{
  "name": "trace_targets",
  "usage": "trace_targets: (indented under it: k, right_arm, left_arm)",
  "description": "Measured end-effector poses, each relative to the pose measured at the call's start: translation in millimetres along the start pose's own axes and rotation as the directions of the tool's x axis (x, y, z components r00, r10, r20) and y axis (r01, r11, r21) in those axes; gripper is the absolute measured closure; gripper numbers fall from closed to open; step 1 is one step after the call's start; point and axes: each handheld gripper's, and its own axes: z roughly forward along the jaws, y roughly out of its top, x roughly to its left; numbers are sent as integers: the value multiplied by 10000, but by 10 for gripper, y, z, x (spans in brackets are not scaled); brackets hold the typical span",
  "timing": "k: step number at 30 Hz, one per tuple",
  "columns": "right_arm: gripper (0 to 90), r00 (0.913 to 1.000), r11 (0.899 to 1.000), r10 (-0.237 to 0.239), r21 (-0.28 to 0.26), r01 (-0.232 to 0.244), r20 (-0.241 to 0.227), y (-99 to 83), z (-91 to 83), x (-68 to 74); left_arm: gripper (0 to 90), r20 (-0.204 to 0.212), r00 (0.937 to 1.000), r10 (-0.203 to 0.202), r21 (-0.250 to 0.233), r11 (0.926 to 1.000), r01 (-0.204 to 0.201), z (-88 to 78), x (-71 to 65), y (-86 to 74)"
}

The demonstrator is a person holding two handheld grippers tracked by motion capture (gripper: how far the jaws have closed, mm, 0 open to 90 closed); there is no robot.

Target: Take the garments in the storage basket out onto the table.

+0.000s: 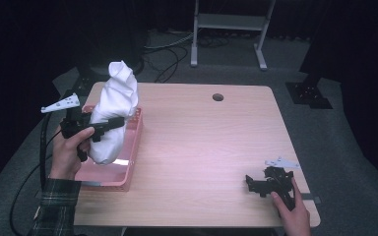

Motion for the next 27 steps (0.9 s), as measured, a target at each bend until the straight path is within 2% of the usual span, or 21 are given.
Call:
trace_targets:
  k: [6, 10, 17, 27]
  right_arm:
    - [0, 10000, 10000, 6, 1, -6, 1, 0, 0, 0]
    - [0, 10000, 10000, 3, 3, -3, 0, 0, 0, 0]
    - [0, 10000, 10000, -1, 8, 1, -2, 0, -1, 0]
    - [0, 10000, 10000, -4, 8, 4, -1, 0, -1, -1]
  left_arm:
    - [501, 299, 9993, 245, -244, 9994, -238, 87, -148, 87]
    - [501, 546, 9984, 175, -490, 9987, -148, 200, -228, 116]
    - [501, 1022, 9939, 404, -617, 9975, -342, 460, -451, 161]
    - [500, 1767, 9837, 337, -686, 9974, -219, 893, -775, 155]
